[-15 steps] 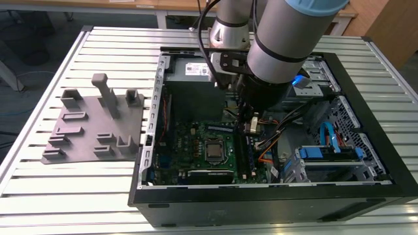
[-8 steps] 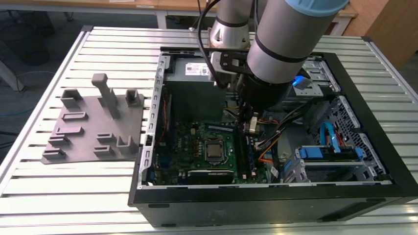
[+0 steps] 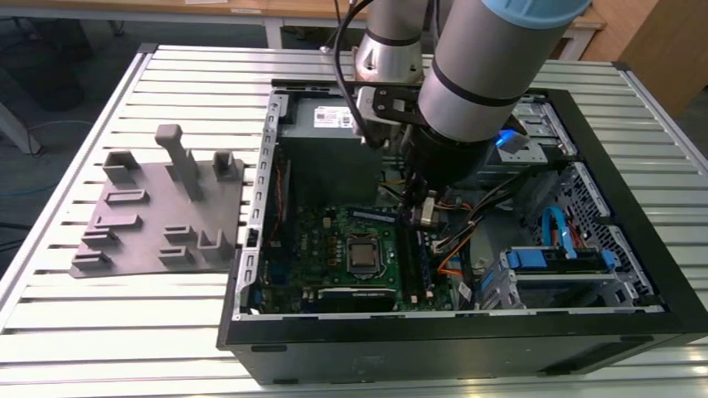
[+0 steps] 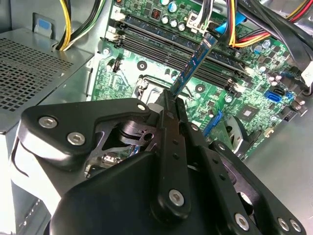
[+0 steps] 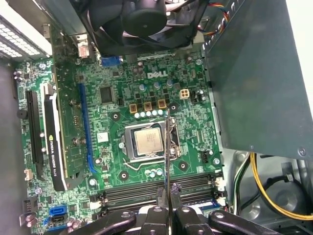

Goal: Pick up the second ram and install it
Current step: 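Insert the second ram into the second slot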

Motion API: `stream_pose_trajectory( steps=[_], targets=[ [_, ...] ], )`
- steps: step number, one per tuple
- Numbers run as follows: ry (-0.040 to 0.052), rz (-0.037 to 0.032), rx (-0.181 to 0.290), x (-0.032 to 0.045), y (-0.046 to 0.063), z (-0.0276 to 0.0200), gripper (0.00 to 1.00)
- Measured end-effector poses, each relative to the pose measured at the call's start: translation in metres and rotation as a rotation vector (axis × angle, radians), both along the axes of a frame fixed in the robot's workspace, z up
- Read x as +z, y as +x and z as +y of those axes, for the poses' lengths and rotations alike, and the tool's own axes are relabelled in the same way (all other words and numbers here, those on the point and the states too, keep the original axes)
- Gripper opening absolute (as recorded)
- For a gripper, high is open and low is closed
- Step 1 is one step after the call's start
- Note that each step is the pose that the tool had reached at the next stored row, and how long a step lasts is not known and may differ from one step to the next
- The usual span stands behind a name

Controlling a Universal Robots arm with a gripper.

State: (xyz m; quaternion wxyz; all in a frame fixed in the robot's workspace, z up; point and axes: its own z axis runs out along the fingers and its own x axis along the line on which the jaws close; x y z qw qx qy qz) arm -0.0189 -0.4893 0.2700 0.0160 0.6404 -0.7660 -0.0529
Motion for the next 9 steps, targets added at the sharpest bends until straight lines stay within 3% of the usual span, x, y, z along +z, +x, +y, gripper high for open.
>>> stream_pose_trajectory(
  steps=[9],
  targets=[
    [0.0000, 0.0000, -0.024, -0.0003, 0.0000, 0.0000, 0.11]
  ],
)
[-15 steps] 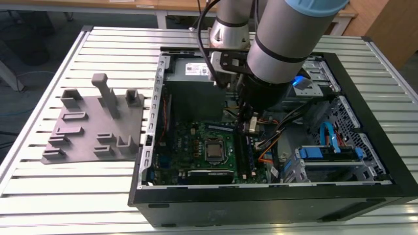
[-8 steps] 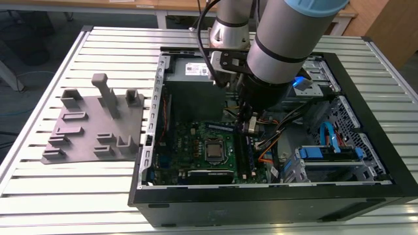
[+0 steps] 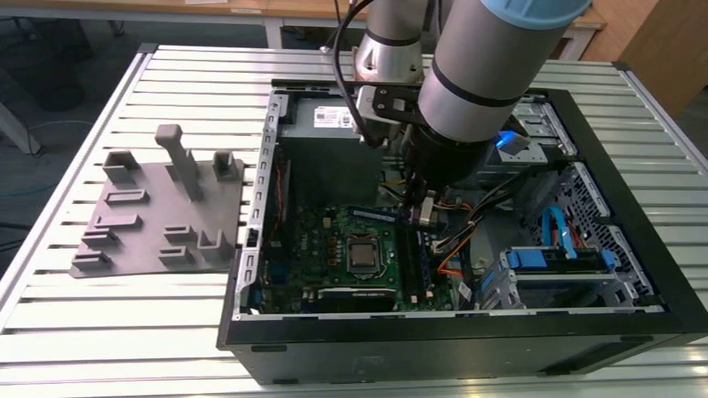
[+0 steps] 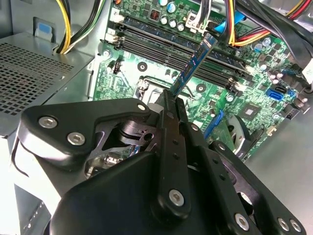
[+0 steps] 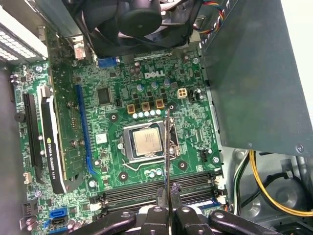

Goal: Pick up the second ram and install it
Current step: 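Insert the second ram into the second slot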

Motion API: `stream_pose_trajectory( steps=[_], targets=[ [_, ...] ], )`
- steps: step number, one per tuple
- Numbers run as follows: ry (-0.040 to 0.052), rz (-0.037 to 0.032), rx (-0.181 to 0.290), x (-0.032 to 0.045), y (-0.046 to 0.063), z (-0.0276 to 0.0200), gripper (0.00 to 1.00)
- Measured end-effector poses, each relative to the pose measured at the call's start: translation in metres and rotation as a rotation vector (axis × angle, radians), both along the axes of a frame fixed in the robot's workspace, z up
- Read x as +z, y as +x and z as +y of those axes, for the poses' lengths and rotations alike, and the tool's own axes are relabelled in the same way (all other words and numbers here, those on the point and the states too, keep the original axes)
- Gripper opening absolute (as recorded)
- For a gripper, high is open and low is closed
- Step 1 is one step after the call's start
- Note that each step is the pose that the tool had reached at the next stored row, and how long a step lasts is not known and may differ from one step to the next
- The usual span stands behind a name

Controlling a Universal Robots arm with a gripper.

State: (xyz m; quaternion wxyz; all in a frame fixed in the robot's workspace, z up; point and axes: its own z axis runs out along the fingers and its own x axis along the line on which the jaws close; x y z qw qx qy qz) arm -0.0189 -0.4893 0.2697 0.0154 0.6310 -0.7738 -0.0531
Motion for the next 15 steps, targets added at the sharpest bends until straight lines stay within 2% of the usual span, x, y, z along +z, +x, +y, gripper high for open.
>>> stream_pose_trajectory(
  steps=[15],
  targets=[
    [0.0000, 0.0000, -0.025, -0.0002, 0.0000, 0.0000, 0.11]
  ],
)
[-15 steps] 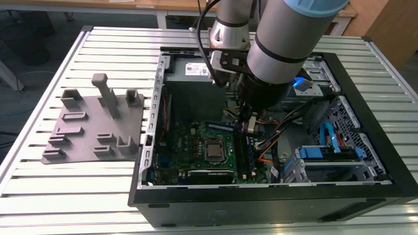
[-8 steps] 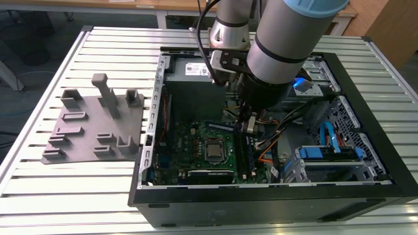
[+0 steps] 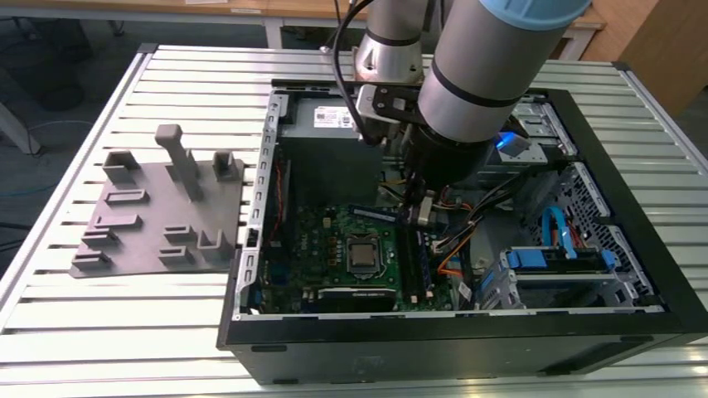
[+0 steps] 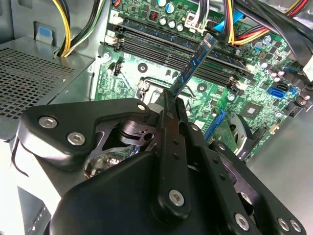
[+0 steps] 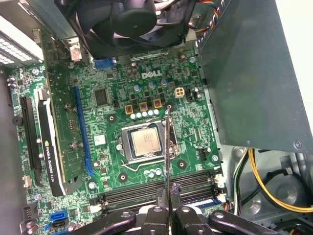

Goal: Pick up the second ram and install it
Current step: 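Insert the second ram into the second slot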

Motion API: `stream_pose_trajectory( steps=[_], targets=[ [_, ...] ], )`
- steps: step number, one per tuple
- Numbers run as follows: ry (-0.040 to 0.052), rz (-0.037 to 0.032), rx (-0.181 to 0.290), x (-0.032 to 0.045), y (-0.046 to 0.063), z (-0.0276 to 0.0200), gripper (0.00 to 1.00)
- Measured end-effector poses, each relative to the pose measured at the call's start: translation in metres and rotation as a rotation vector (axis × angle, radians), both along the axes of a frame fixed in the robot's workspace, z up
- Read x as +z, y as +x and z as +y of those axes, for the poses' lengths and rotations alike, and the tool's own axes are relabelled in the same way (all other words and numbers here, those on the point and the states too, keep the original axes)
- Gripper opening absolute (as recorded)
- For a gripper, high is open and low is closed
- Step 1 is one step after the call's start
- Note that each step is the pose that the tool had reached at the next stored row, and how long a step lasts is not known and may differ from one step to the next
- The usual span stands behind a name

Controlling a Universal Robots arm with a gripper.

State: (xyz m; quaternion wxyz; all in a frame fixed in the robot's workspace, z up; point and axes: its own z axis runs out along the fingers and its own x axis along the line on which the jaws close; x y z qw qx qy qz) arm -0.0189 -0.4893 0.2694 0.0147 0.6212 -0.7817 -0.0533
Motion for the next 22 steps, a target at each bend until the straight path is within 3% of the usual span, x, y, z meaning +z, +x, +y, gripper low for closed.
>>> stream_pose_trajectory(
  steps=[22],
  targets=[
    [0.0000, 0.0000, -0.075, 0.0000, 0.0000, -0.0008, 0.11]
  ],
)
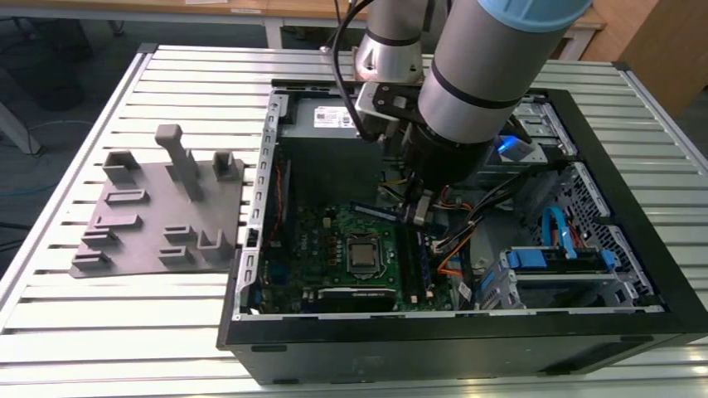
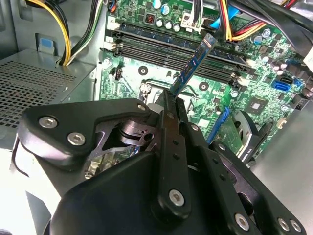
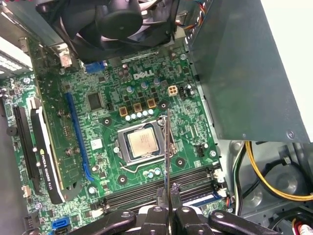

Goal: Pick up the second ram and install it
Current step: 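Insert the second ram into the second slot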

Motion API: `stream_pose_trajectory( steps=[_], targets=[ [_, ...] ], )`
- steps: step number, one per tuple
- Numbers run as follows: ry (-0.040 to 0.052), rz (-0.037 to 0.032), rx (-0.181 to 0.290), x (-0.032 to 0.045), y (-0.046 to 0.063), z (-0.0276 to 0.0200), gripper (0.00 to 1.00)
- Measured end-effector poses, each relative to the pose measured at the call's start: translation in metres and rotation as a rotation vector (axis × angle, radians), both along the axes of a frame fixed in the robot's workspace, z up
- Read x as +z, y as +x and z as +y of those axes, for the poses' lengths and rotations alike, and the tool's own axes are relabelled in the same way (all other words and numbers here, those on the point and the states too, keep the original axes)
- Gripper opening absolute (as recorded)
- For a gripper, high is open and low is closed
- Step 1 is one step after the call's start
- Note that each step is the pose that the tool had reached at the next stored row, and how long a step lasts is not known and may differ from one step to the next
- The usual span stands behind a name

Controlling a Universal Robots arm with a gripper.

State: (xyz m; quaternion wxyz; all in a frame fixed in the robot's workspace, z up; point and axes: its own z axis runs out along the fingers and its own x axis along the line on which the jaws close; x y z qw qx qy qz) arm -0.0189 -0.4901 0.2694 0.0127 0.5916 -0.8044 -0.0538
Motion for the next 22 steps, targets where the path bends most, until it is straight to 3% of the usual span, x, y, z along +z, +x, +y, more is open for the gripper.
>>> stream_pose_trajectory(
  steps=[22],
  targets=[
    [0.0000, 0.0000, -0.087, 0.0000, 0.0000, -0.0002, 0.11]
  ],
)
